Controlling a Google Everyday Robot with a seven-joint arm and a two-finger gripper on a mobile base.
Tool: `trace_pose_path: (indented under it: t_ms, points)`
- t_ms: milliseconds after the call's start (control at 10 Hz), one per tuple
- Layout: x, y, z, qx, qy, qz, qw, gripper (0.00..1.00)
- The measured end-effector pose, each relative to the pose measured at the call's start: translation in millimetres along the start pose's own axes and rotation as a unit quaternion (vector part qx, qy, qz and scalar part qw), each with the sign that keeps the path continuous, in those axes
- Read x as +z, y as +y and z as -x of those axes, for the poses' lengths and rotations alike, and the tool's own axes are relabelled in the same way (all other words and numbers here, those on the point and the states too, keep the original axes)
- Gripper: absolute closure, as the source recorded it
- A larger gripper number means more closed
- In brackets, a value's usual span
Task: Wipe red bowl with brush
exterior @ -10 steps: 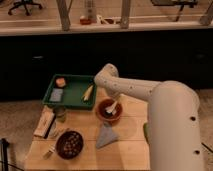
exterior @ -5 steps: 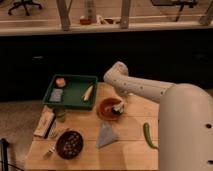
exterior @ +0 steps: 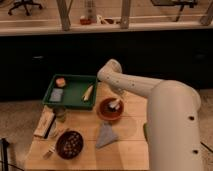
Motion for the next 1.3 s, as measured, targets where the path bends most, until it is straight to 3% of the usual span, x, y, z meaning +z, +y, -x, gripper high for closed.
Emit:
trace_pose_path:
  t_ms: [300, 600, 900, 1300]
  points:
    - [5, -17, 17, -0.034, -0.004, 0.004, 0.9994, 1.0]
    - [8, 10, 32, -0.034, -0.011, 0.01, 0.9993, 1.0]
    - [9, 38, 21, -0.006, -0.009, 0.01, 0.9999, 1.0]
    - [-12, 29, 1, 0.009, 0.013, -0.002, 0.9999, 1.0]
